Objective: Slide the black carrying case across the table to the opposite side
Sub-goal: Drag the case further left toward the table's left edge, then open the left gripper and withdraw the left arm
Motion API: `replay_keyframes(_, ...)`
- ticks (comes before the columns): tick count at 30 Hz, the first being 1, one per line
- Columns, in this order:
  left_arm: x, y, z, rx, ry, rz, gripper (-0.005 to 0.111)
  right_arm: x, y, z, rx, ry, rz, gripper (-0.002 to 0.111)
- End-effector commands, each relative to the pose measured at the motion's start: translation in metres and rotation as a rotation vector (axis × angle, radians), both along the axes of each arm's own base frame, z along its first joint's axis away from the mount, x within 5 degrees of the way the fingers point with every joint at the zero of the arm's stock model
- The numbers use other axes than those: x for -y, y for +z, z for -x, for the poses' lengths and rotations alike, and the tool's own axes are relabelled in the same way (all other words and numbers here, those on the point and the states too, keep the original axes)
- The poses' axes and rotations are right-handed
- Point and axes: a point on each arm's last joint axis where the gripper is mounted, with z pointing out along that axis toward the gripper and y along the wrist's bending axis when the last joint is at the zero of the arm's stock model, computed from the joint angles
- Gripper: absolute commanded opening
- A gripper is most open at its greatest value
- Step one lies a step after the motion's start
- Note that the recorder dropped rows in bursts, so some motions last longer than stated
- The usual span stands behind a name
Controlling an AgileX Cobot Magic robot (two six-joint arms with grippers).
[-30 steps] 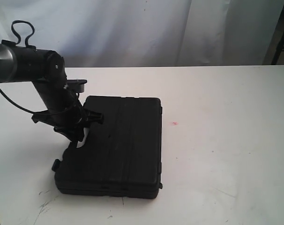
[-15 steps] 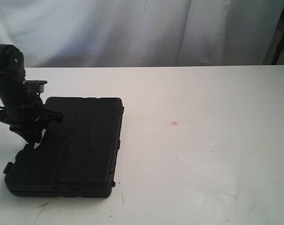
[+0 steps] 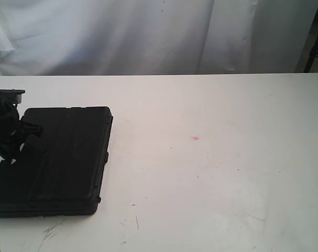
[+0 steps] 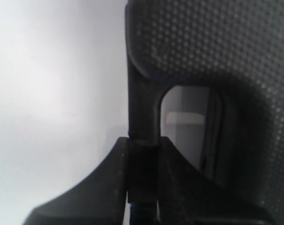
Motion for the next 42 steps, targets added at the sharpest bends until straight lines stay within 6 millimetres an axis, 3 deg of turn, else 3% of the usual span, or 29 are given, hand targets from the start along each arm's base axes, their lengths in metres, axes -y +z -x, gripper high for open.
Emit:
replay_keyframes(1,0.002,0.008,-0.002,0.041,-0.047,0.025,0.000,0.001,-0.001,0.000,0.003,-0.006,0.011,0.000)
replay_keyframes(7,0.012,0.008,-0.002,0.044,0.008,0.139,0.000,0.001,-0.001,0.000,0.003,-0.006,0.011,0.000)
replay_keyframes(15,0.011,0.008,-0.001,0.033,0.005,0.133,0.001,0.001,-0.001,0.000,0.003,-0.006,0.011,0.000)
replay_keyframes(19,0.011,0.008,-0.001,0.032,0.001,0.127,0.018,0.001,-0.001,0.000,0.003,-0.006,0.011,0.000)
replay_keyframes(20,0.011,0.008,-0.001,0.032,0.001,0.127,0.031,0.001,-0.001,0.000,0.003,-0.006,0.011,0.000)
replay_keyframes(23,0.011,0.013,-0.001,0.045,0.000,0.126,0.047,0.001,-0.001,0.000,0.003,-0.006,0.011,0.000)
replay_keyframes(27,0.009,0.028,-0.002,0.106,-0.009,0.111,0.050,0.001,-0.001,0.000,0.003,-0.006,0.011,0.000)
replay_keyframes(31,0.009,0.055,0.001,0.178,-0.011,0.109,0.050,0.001,-0.001,0.000,0.003,-0.006,0.011,0.000)
replay_keyframes(33,0.010,0.078,0.007,0.222,0.029,0.117,0.041,0.001,-0.001,0.000,0.003,-0.006,0.011,0.000)
replay_keyframes(35,0.012,0.096,0.014,0.248,0.041,0.131,0.025,0.001,-0.001,0.000,0.003,-0.006,0.011,0.000)
replay_keyframes(36,0.012,0.111,0.020,0.278,0.040,0.135,0.006,0.001,-0.001,0.000,0.003,-0.006,0.011,0.000)
replay_keyframes(37,0.012,0.125,0.024,0.312,0.037,0.135,0.000,0.001,-0.001,0.000,0.003,-0.006,0.011,0.000)
replay_keyframes(41,0.019,0.187,0.051,0.509,0.057,0.220,0.000,0.001,-0.001,0.000,0.003,-0.006,0.011,0.000)
replay_keyframes(42,0.023,0.205,0.065,0.584,0.029,0.256,0.000,0.001,-0.001,0.000,0.003,-0.006,0.011,0.000)
